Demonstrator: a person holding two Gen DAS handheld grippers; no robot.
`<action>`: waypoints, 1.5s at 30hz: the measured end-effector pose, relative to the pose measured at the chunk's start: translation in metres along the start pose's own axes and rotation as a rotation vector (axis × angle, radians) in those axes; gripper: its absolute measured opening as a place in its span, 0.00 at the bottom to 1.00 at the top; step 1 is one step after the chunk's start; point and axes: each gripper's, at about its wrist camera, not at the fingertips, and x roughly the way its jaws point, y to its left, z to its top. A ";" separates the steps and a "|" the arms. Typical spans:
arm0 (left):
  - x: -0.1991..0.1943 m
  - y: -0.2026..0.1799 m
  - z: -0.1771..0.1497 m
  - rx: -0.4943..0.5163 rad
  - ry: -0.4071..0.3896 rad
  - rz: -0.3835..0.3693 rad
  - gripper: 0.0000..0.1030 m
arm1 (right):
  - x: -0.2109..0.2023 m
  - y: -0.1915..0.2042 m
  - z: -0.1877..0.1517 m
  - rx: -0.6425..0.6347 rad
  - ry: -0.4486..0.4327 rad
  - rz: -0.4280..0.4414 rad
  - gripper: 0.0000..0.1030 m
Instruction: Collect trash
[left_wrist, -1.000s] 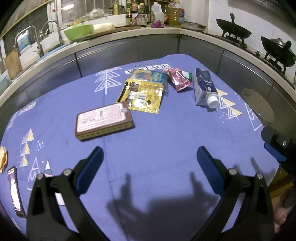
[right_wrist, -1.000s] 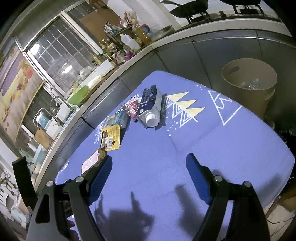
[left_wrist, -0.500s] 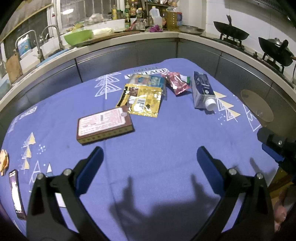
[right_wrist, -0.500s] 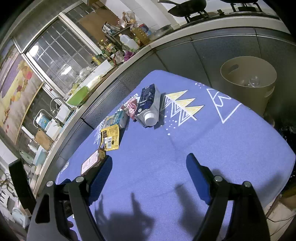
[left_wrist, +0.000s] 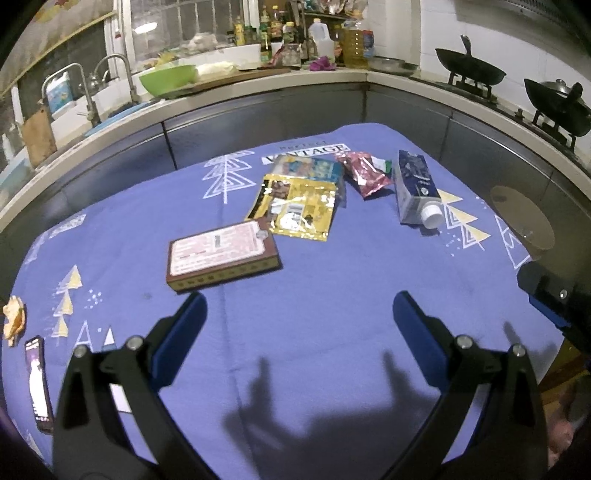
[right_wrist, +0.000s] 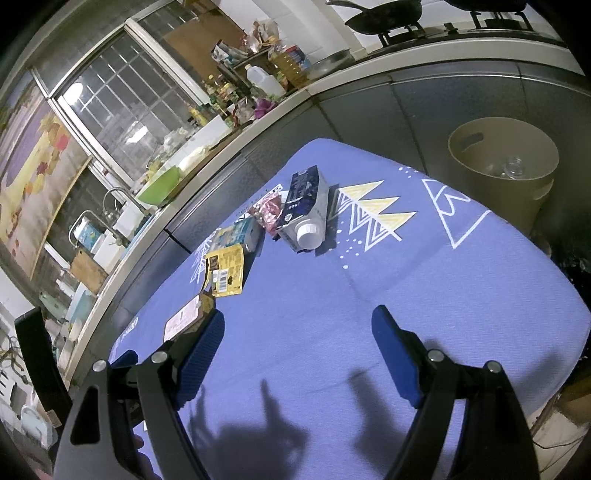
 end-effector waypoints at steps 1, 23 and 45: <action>0.000 0.000 0.000 -0.001 -0.001 0.003 0.94 | 0.000 0.001 0.000 -0.002 0.003 0.001 0.76; -0.003 0.000 -0.004 -0.008 -0.024 0.003 0.94 | 0.002 0.004 -0.003 -0.003 0.019 0.044 0.71; 0.004 -0.002 -0.007 -0.006 -0.001 -0.017 0.94 | 0.009 0.003 -0.009 0.001 0.049 0.063 0.69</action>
